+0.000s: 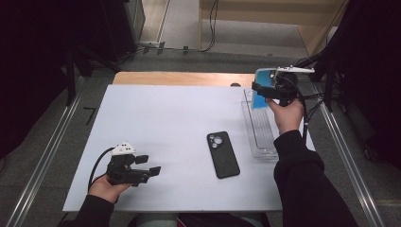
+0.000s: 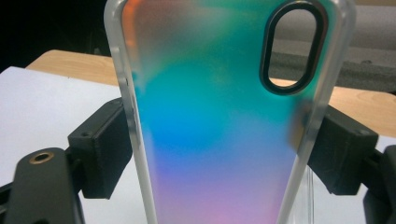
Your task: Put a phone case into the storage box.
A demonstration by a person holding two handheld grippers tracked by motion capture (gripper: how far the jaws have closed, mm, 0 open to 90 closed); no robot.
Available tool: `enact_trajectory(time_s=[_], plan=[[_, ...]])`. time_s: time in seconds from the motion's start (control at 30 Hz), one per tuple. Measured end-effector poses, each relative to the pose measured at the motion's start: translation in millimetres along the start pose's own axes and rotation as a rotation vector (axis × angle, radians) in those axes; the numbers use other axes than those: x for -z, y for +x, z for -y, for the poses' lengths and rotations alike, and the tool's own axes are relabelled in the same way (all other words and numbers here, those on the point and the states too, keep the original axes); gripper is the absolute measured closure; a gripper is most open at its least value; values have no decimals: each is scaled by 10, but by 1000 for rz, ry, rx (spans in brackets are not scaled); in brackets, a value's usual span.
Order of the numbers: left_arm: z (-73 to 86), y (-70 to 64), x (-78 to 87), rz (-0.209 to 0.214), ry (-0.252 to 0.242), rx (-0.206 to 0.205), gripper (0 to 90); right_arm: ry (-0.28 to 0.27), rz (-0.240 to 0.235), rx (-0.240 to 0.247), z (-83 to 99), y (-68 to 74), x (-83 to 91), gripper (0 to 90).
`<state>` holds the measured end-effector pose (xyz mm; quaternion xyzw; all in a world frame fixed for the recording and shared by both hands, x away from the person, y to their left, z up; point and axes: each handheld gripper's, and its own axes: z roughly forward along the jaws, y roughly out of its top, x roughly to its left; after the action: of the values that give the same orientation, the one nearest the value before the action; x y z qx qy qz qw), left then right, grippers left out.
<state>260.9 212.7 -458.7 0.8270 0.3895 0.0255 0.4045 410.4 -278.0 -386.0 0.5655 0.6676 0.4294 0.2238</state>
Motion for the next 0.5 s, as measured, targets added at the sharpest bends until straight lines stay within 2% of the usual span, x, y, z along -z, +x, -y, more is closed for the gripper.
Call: enact_trajectory(time_s=[0.07,0.23,0.33,0.5], plan=[[-2,-4,-7,1,2,-1,282,0,-8,-7,-25,-24,-54,152],[1,-14,-15,4,6,-4,282,16,35,-13,-56,-97,-236,152],[2,-16,-14,-1,5,-4,282,28,46,-4,-45,-149,-355,151],[1,-13,-11,5,2,-2,282,42,61,-26,3,-215,-537,150]])
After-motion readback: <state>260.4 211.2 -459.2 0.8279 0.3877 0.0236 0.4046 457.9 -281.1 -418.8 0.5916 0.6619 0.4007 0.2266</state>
